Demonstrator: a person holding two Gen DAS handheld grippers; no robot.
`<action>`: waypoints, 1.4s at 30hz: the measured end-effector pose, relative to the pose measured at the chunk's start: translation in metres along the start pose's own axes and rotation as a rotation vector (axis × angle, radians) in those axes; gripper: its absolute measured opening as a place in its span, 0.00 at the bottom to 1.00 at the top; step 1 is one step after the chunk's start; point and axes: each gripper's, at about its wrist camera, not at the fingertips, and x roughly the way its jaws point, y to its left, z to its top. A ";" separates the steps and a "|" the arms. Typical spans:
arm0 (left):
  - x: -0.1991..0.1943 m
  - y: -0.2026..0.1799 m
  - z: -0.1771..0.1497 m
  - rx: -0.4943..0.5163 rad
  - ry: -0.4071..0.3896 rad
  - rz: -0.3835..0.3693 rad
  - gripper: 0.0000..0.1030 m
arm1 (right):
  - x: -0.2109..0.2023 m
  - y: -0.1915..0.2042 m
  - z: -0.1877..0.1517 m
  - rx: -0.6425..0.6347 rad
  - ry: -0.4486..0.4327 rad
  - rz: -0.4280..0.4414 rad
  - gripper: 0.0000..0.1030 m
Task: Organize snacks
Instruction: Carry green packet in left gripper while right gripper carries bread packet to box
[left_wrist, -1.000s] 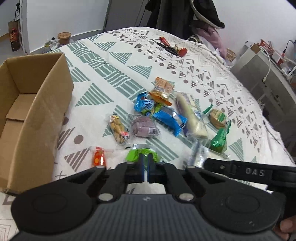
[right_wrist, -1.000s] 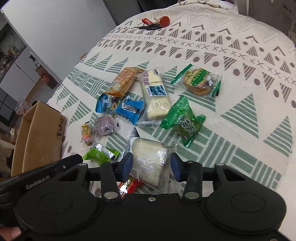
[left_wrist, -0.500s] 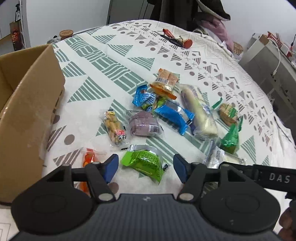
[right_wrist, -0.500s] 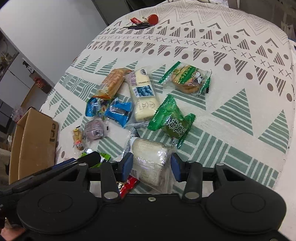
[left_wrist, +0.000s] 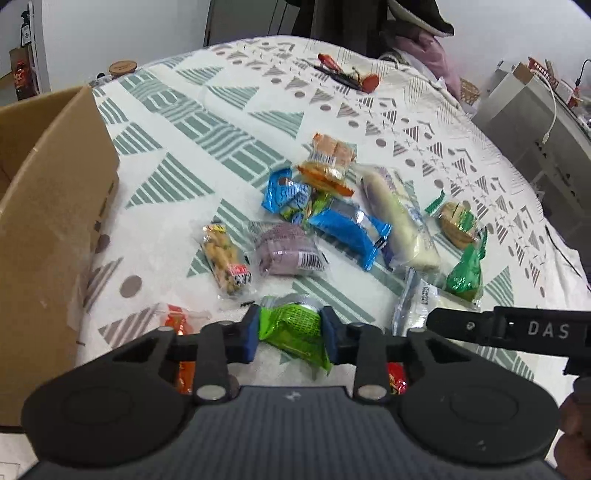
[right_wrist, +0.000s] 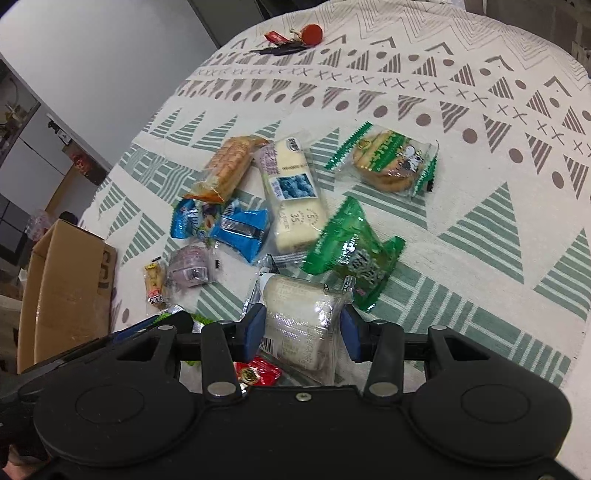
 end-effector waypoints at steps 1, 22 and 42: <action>-0.004 0.001 0.001 -0.002 -0.007 -0.005 0.27 | -0.001 0.001 0.000 -0.003 -0.005 0.004 0.42; -0.121 0.029 0.014 -0.047 -0.203 -0.008 0.25 | -0.060 0.062 -0.009 -0.092 -0.114 0.068 0.42; -0.181 0.102 0.028 -0.108 -0.297 0.060 0.25 | -0.071 0.149 -0.006 -0.163 -0.161 0.122 0.42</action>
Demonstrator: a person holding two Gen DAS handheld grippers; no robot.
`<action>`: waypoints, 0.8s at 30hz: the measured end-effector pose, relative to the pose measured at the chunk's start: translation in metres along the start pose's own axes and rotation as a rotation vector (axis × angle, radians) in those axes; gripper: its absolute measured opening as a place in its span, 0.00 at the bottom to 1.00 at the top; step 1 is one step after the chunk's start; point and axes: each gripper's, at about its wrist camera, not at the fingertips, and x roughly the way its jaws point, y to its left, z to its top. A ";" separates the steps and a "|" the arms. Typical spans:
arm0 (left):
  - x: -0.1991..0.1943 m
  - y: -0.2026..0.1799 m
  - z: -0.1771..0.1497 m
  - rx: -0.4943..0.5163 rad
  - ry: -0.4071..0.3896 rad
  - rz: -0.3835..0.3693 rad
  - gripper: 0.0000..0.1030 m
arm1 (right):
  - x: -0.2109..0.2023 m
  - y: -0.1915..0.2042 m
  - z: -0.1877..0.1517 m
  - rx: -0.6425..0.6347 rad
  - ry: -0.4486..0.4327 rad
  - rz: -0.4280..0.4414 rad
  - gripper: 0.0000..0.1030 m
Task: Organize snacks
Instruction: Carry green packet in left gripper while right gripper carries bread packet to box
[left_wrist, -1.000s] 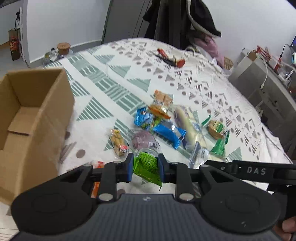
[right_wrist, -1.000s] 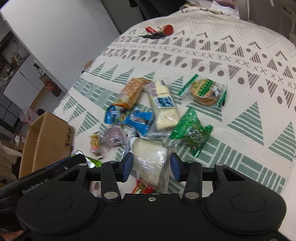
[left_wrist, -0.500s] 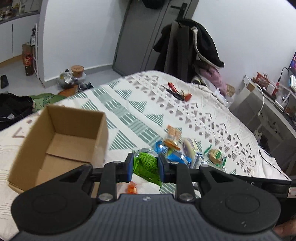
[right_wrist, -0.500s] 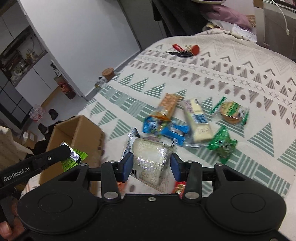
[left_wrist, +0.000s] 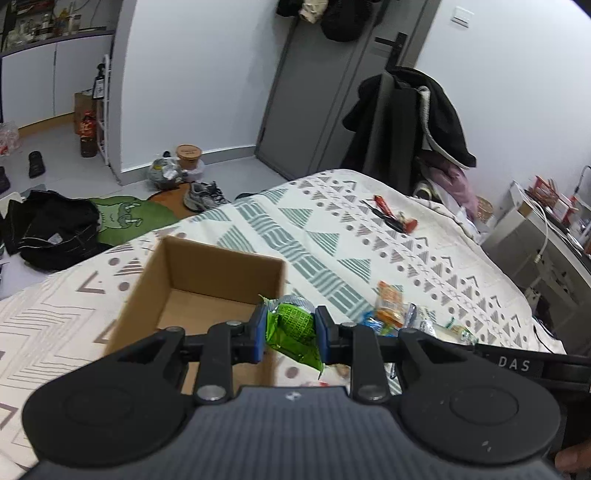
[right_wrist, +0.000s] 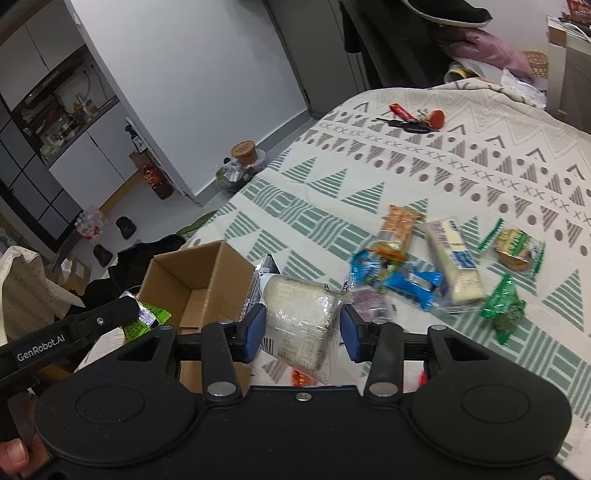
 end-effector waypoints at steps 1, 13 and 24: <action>0.000 0.004 0.002 -0.003 -0.002 0.003 0.25 | 0.002 0.004 0.001 -0.001 0.001 0.002 0.42; 0.014 0.058 0.022 -0.057 -0.012 0.041 0.25 | 0.032 0.054 0.010 -0.031 0.014 0.033 0.42; 0.050 0.089 0.035 -0.088 0.019 0.050 0.26 | 0.074 0.084 0.021 -0.053 0.048 0.042 0.42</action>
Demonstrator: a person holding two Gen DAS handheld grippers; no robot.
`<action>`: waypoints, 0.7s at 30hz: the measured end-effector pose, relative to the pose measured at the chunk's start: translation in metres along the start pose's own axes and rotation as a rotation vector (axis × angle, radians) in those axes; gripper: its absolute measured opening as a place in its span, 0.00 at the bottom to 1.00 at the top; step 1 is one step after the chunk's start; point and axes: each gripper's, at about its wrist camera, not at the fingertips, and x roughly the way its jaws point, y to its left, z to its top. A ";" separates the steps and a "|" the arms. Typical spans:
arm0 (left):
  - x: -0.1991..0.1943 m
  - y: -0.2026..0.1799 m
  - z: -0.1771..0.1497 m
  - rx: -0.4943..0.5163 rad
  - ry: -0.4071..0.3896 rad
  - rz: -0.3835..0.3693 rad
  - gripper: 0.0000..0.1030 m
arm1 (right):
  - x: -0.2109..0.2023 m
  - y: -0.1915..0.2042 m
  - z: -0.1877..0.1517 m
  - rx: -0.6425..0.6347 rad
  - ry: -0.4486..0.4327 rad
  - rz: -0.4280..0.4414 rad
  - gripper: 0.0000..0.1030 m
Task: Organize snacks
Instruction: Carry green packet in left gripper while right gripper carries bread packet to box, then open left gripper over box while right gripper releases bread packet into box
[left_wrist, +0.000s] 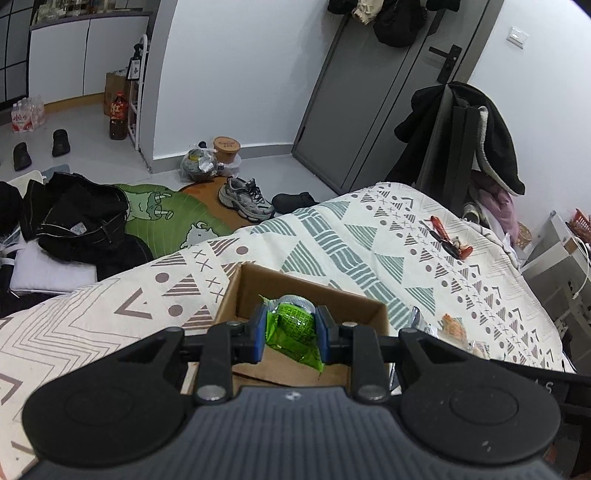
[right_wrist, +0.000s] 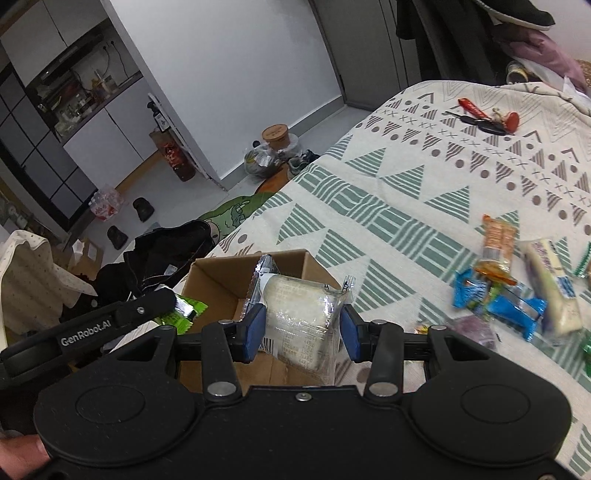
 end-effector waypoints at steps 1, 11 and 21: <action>0.004 0.002 0.001 -0.002 0.003 -0.002 0.26 | 0.004 0.002 0.002 -0.001 0.003 0.000 0.42; 0.029 0.012 0.014 -0.025 0.010 -0.028 0.28 | 0.034 0.014 0.013 -0.007 0.033 -0.001 0.42; 0.022 0.032 0.012 -0.075 0.026 0.021 0.44 | 0.044 0.022 0.017 -0.004 0.034 0.015 0.47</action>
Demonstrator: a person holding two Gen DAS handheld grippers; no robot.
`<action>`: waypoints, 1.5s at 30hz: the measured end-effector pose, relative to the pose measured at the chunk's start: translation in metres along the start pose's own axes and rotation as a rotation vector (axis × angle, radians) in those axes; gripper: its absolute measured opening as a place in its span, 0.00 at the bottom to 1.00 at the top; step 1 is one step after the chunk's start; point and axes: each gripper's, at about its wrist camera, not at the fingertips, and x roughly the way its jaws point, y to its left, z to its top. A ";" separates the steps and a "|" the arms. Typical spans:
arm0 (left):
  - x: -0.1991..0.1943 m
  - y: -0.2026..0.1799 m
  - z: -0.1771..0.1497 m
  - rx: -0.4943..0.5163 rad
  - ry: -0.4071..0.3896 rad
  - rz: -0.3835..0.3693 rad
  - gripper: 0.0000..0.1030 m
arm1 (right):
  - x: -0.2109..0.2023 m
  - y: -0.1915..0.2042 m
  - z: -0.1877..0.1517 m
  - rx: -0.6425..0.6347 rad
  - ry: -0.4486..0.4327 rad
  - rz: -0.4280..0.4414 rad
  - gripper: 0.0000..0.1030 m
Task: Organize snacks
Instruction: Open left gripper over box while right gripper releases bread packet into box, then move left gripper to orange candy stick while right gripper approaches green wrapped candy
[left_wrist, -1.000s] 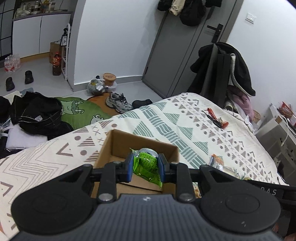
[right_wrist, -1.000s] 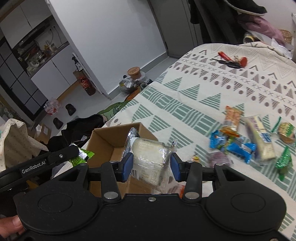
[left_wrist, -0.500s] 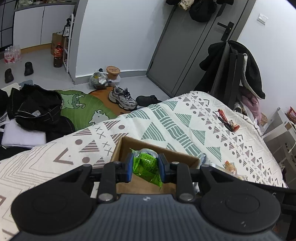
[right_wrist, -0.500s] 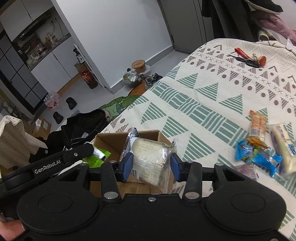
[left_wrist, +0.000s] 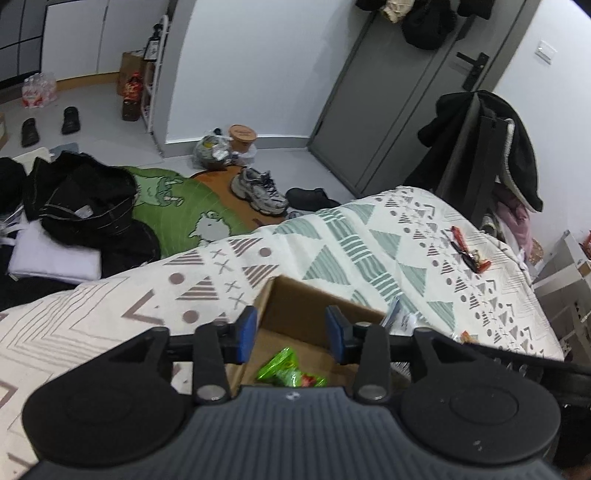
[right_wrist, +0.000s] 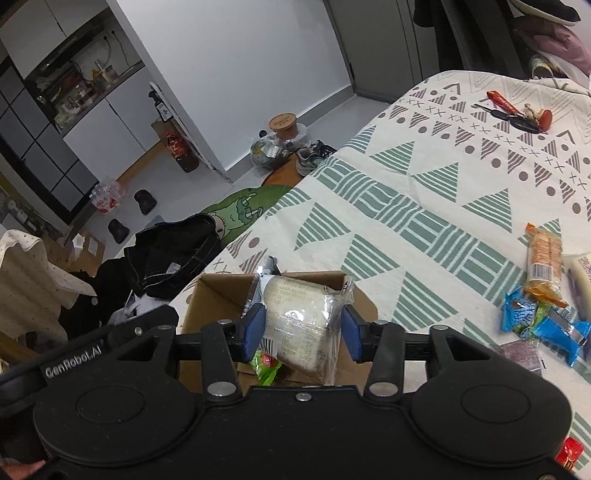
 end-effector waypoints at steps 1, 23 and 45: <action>-0.001 0.001 0.000 -0.001 0.002 0.010 0.49 | -0.002 0.000 0.000 0.007 -0.005 -0.001 0.48; -0.047 -0.043 -0.027 0.061 0.009 0.063 0.95 | -0.086 -0.062 -0.031 0.042 -0.040 -0.090 0.66; -0.095 -0.113 -0.066 0.125 -0.025 0.022 1.00 | -0.167 -0.136 -0.059 0.083 -0.101 -0.058 1.00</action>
